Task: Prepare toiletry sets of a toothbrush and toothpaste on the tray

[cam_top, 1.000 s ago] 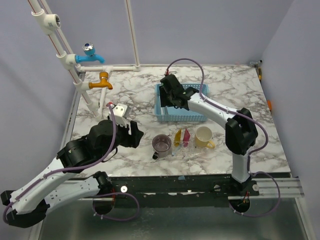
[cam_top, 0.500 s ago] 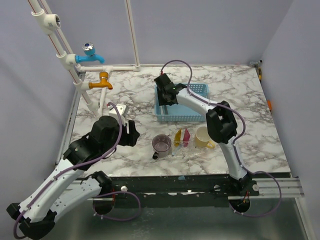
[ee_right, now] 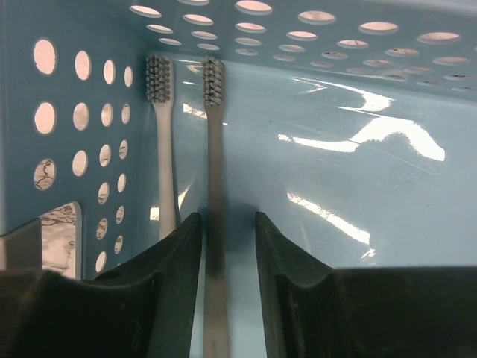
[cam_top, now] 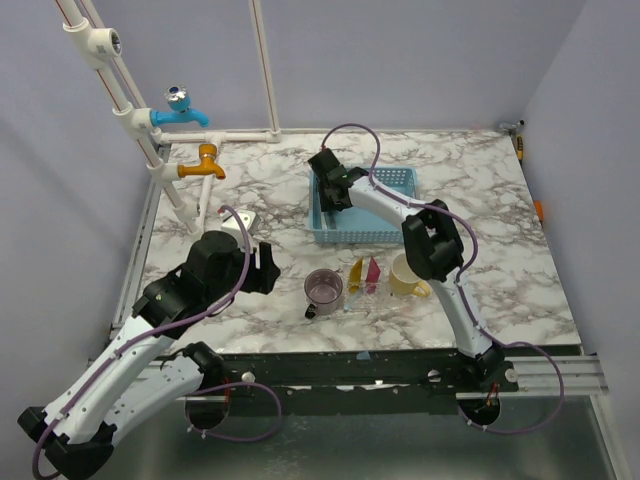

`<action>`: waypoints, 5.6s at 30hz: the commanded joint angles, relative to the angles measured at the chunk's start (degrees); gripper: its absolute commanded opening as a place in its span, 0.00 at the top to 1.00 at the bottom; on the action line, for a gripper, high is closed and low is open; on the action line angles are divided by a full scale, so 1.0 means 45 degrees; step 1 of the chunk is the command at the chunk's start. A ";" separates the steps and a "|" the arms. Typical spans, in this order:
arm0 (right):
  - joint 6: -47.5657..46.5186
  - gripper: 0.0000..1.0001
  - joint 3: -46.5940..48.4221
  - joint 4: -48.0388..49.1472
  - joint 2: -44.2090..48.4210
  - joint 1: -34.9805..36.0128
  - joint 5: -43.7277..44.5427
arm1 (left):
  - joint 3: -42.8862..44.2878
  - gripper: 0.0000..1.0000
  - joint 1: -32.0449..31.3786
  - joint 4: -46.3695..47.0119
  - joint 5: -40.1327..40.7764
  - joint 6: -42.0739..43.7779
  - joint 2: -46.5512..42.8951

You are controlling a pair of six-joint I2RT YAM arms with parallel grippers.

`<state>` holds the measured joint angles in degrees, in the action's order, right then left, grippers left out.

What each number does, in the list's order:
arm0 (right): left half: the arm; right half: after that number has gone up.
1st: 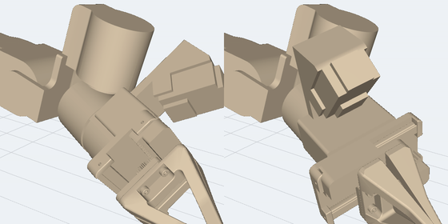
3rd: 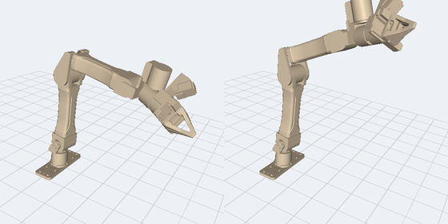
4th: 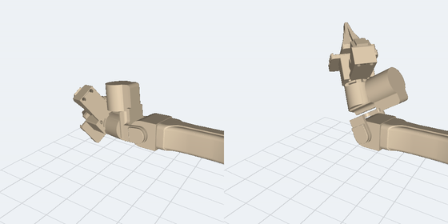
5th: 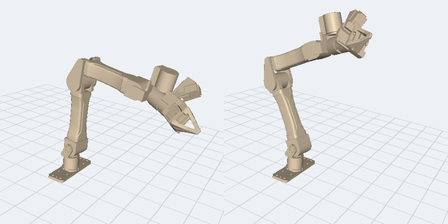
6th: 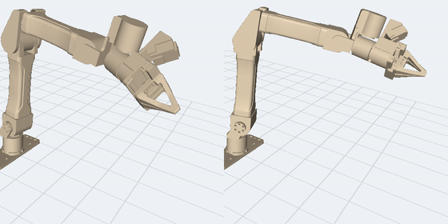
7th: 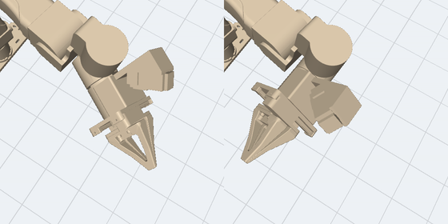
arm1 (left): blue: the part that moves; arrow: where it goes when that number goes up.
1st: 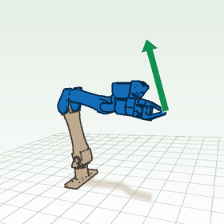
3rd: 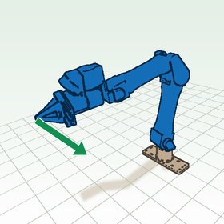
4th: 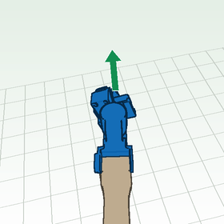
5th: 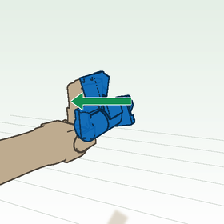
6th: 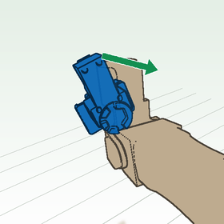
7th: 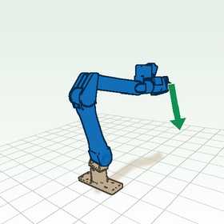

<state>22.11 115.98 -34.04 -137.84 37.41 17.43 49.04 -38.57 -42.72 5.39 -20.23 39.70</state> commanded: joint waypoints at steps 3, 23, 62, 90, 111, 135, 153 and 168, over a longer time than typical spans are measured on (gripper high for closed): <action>-0.0291 0.71 0.0140 -0.0428 -0.0449 -0.0061 -0.0114 | -0.0086 0.33 0.0168 0.0217 -0.0337 0.0198 -0.0170; 0.0011 1.00 -0.1181 0.0582 0.1332 -0.0051 0.0001 | -0.0155 0.34 0.0239 0.0177 -0.0222 0.0179 -0.0203; 0.0011 0.99 -1.0344 0.5553 1.2856 -0.0030 -0.6562 | -0.0214 0.34 0.0266 0.0938 -0.2269 -0.0134 -0.1230; 0.6484 0.99 -1.6814 1.2434 1.8141 0.2845 -0.5309 | -0.3487 0.35 0.0254 0.8370 -0.9312 -0.6809 -0.2196; 0.8694 0.99 -1.7001 1.6276 1.6042 0.4678 -0.3913 | -0.4900 0.44 0.0252 1.1293 -1.0586 -0.8533 -0.2417; 0.8706 0.99 -1.7851 1.8294 1.5723 0.5334 -0.3963 | -0.5116 0.67 0.0258 1.2151 -1.1250 -0.9196 -0.2629; 0.7956 0.97 -1.8071 1.8162 1.6204 0.5651 -0.3917 | -0.4848 1.00 0.0260 1.1407 -1.1004 -0.8875 -0.2679; 0.4806 0.47 -1.5201 1.0752 1.7061 0.5634 -0.4004 | -0.3899 1.00 0.0252 0.7263 -1.0621 -0.6206 -0.3380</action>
<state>50.59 42.39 28.18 -61.67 62.33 -1.45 27.97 -37.60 -0.21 -43.03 -55.24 25.82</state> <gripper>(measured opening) 0.521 0.158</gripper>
